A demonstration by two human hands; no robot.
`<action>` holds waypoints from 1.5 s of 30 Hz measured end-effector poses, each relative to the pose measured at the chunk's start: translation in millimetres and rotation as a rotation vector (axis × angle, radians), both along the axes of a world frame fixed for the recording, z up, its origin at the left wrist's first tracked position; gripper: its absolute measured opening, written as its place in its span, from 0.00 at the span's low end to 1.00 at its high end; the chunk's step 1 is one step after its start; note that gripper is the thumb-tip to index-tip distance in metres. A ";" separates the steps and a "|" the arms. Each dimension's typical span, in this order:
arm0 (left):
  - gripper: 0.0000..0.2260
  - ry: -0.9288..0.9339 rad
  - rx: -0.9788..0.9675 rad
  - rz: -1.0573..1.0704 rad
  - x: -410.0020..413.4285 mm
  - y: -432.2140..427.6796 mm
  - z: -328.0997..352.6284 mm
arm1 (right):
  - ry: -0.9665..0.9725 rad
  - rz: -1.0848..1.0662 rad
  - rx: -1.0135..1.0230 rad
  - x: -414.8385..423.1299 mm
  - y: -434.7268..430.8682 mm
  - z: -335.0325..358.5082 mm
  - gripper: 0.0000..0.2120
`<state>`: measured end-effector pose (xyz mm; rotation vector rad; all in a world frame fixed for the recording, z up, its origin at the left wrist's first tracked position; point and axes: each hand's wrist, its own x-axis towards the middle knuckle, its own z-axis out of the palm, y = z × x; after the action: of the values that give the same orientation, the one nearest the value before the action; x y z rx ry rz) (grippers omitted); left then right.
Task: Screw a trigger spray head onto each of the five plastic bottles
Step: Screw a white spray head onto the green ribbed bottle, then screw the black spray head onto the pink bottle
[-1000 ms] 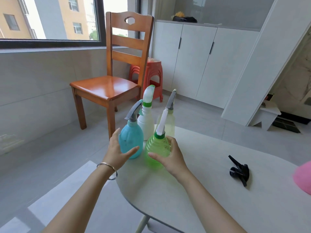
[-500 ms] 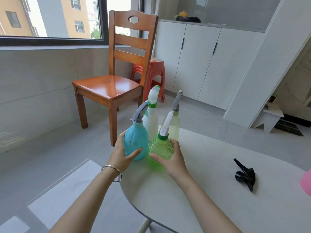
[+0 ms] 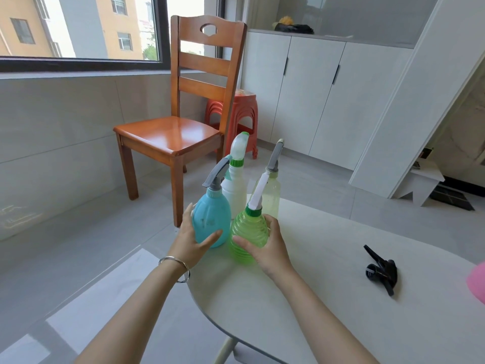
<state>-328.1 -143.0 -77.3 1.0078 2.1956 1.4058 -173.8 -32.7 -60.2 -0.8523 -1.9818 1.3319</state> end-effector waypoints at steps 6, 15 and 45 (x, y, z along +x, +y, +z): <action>0.47 0.103 0.082 0.080 6.7 -2.8 17.8 | 0.046 -0.013 -0.012 6.6 0.7 10.4 0.37; 0.43 0.546 0.347 0.167 66.5 -6.8 86.4 | 0.191 -0.031 0.137 56.0 9.6 49.3 0.31; 0.46 0.657 -0.129 -0.475 275.2 166.4 18.4 | -0.283 -0.780 0.439 367.8 172.9 26.5 0.52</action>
<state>-52.9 23.4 -58.9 1.9872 2.1768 0.7703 194.0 140.2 -33.7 -1.4325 -1.7325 0.3347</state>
